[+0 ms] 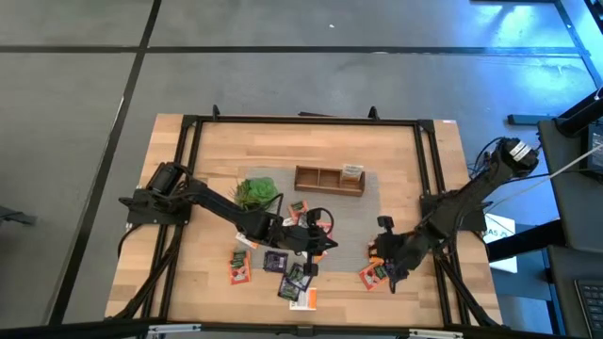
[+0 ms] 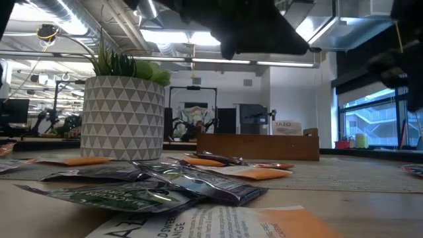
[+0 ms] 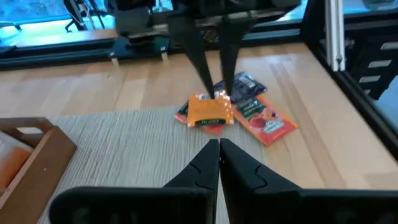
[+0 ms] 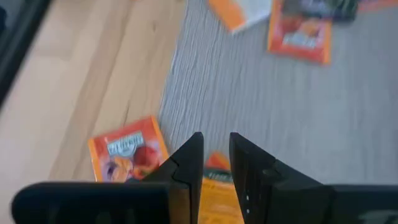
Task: Pick & Place Tea
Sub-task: Put the orange tea bag into the middle section of the wooden organizer
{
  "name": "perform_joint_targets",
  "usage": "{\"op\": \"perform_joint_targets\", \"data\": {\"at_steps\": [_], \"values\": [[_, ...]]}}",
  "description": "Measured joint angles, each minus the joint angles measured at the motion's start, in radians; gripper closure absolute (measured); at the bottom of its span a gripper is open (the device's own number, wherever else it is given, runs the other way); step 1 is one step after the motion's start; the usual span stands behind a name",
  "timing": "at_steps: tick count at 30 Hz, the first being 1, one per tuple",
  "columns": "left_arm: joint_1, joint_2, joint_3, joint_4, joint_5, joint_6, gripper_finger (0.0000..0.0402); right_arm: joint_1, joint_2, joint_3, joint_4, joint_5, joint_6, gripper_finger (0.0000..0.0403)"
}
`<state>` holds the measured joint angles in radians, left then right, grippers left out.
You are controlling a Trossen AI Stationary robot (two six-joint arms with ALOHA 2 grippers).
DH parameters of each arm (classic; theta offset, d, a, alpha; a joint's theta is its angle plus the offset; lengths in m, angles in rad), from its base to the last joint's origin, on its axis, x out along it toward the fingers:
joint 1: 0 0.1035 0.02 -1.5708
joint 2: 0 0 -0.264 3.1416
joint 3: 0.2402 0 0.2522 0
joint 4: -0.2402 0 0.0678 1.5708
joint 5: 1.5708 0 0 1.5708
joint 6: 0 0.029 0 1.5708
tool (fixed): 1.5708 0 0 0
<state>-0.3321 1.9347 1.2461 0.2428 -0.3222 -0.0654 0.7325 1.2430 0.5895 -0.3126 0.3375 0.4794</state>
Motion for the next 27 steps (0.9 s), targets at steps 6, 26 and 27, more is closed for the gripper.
{"op": "perform_joint_targets", "data": {"at_steps": [6, 26, 27], "values": [[0.003, 0.000, 0.000, -0.039, 0.000, 0.000, 0.0395, 0.002, 0.131, 0.151, -0.213, -0.056, 0.147, 0.0322], [0.003, 0.000, 0.000, -0.056, 0.001, 0.024, 0.0394, 0.150, 0.402, 0.435, -0.568, -0.129, 0.466, 0.0319], [0.003, 0.000, 0.000, -0.056, 0.001, 0.025, 0.0393, 0.149, 0.407, 0.435, -0.568, -0.126, 0.476, 0.0315]]}}
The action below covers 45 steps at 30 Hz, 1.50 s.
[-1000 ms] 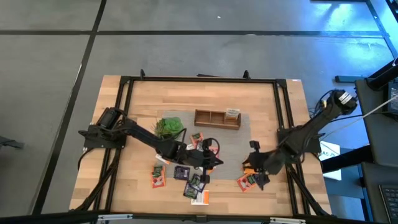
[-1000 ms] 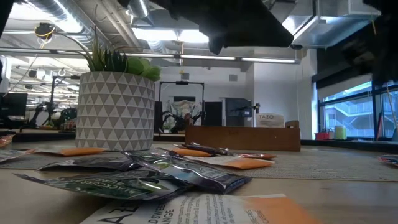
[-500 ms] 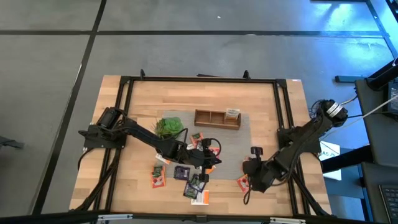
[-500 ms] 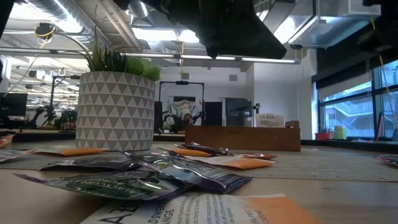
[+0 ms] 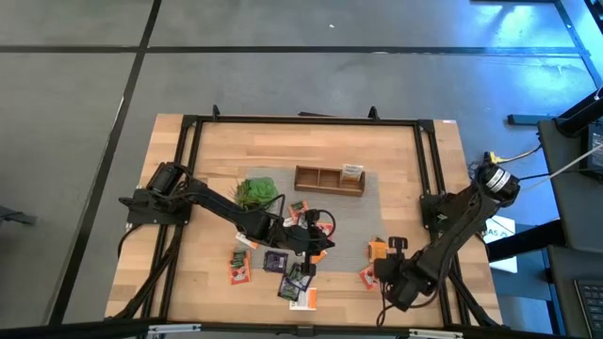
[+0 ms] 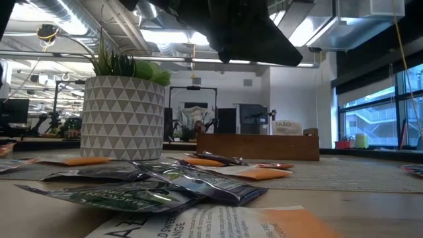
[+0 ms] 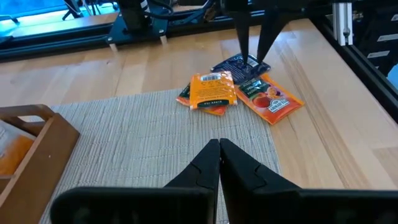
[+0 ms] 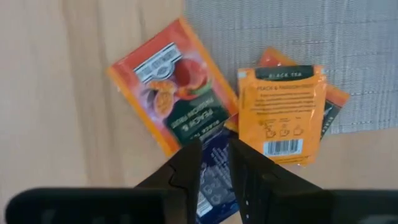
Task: Pick & Place Tea
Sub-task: Put the orange tea bag into the middle section of the wooden organizer
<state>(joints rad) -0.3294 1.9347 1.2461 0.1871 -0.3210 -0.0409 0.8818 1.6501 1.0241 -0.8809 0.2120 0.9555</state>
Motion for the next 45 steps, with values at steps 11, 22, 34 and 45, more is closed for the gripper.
{"op": "perform_joint_targets", "data": {"at_steps": [11, 22, 34, 45], "values": [[0.000, 0.000, 0.000, 0.000, -0.001, 0.002, 0.0395, -0.001, 0.078, -0.036, 0.014, 0.100, -0.029, 0.0214], [0.002, 0.001, 0.000, 0.008, -0.015, 0.002, 0.0392, 0.000, 0.137, -0.034, 0.061, 0.108, -0.091, 0.0201], [0.114, 0.168, 0.017, 0.320, 0.097, -0.036, 0.0391, 0.000, 0.137, -0.035, 0.051, 0.111, -0.070, 0.0201], [0.138, 0.430, 0.304, 0.266, 0.156, -0.043, 0.0394, 0.000, 0.137, -0.035, 0.047, 0.109, -0.062, 0.0201]]}}
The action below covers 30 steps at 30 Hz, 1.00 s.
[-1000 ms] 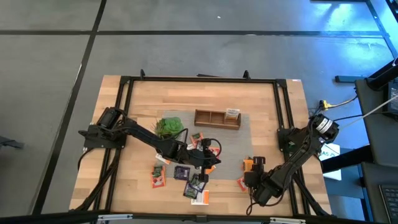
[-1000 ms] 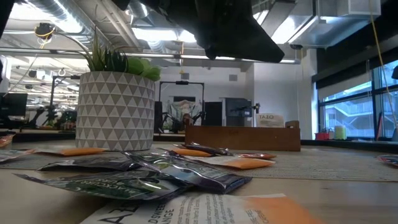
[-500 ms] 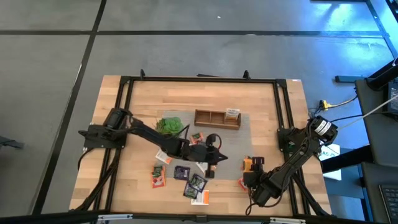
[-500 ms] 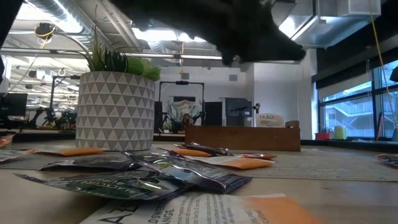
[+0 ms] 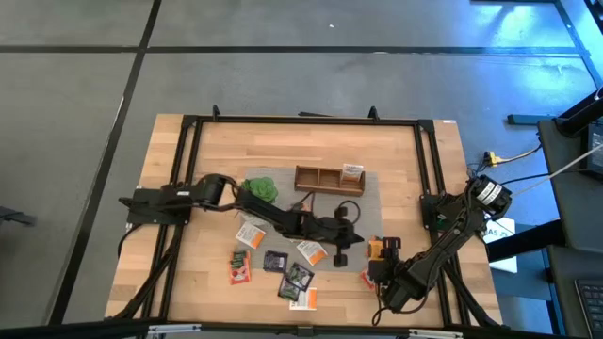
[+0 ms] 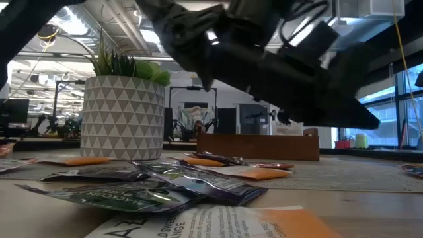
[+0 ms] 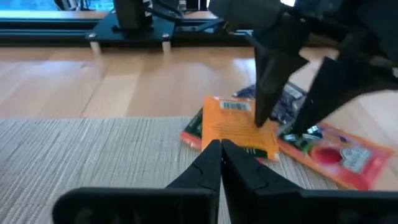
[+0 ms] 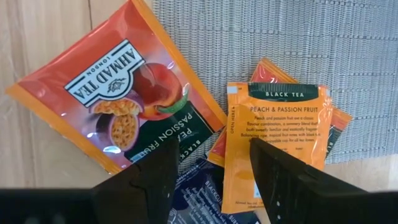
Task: Pick & Place Tea
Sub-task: Put the orange tea bag into the middle section of the wooden organizer
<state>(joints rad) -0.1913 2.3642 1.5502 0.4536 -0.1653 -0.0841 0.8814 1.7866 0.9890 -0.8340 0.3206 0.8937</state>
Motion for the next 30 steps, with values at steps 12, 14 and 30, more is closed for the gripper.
{"op": "perform_joint_targets", "data": {"at_steps": [12, 14, 30], "values": [[-0.013, 0.127, 0.153, -0.063, -0.042, -0.026, 0.0395, 0.000, 0.000, -0.001, 0.000, 0.018, -0.010, 0.0201], [-0.014, 0.142, 0.163, -0.066, -0.042, -0.041, 0.0395, 0.000, 0.001, -0.001, -0.001, 0.022, -0.011, 0.0201], [-0.024, 0.147, 0.186, -0.048, -0.042, -0.069, 0.0394, -0.001, 0.003, 0.018, -0.020, 0.098, -0.012, 0.0201]]}}
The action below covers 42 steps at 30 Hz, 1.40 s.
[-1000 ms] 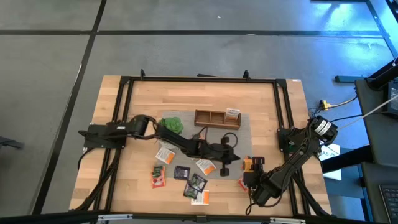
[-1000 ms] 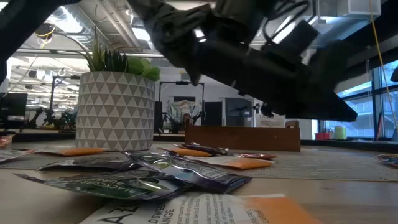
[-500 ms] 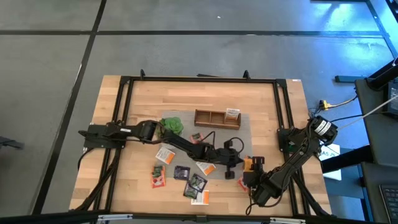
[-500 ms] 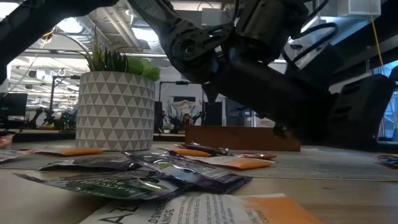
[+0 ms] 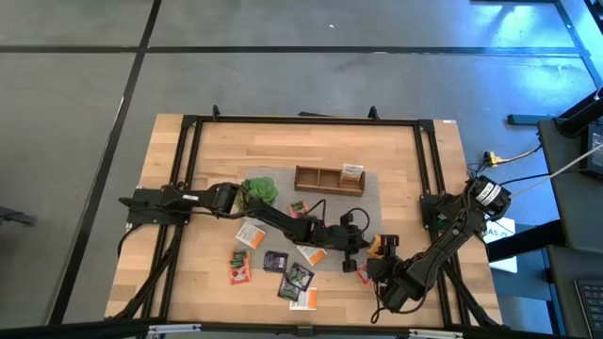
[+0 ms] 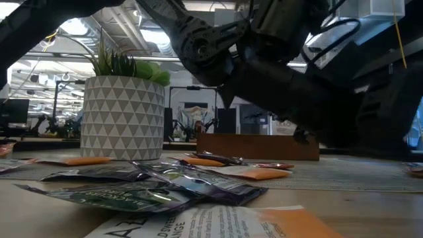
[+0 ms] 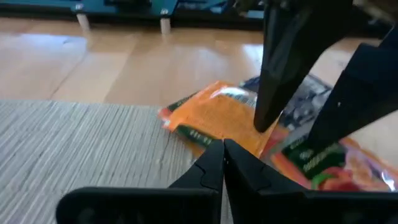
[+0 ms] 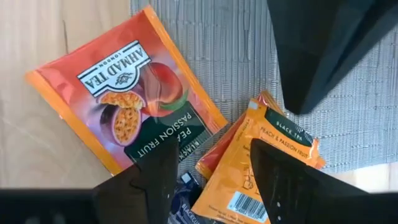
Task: Pick & Place Tea
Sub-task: Put the orange tea bag into the middle section of the wooden organizer
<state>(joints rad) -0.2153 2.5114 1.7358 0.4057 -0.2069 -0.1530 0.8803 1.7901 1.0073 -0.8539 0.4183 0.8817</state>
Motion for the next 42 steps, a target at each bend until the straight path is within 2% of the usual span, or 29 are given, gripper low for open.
{"op": "perform_joint_targets", "data": {"at_steps": [4, 9, 25, 42], "values": [[0.000, 0.004, 0.057, -0.004, 0.025, 0.024, 0.0391, 0.000, 0.000, 0.008, -0.052, -0.001, 0.073, 0.0201], [0.000, 0.017, 0.065, -0.039, 0.026, 0.026, 0.0394, 0.000, 0.000, -0.002, -0.079, -0.022, 0.186, 0.0201], [-0.012, 0.014, 0.067, -0.118, 0.026, 0.007, 0.0395, -0.031, -0.001, -0.018, -0.020, -0.094, 0.219, 0.0204], [-0.019, 0.014, 0.067, -0.119, 0.030, 0.009, 0.0395, -0.058, -0.001, -0.018, -0.017, -0.134, 0.215, 0.0332]]}}
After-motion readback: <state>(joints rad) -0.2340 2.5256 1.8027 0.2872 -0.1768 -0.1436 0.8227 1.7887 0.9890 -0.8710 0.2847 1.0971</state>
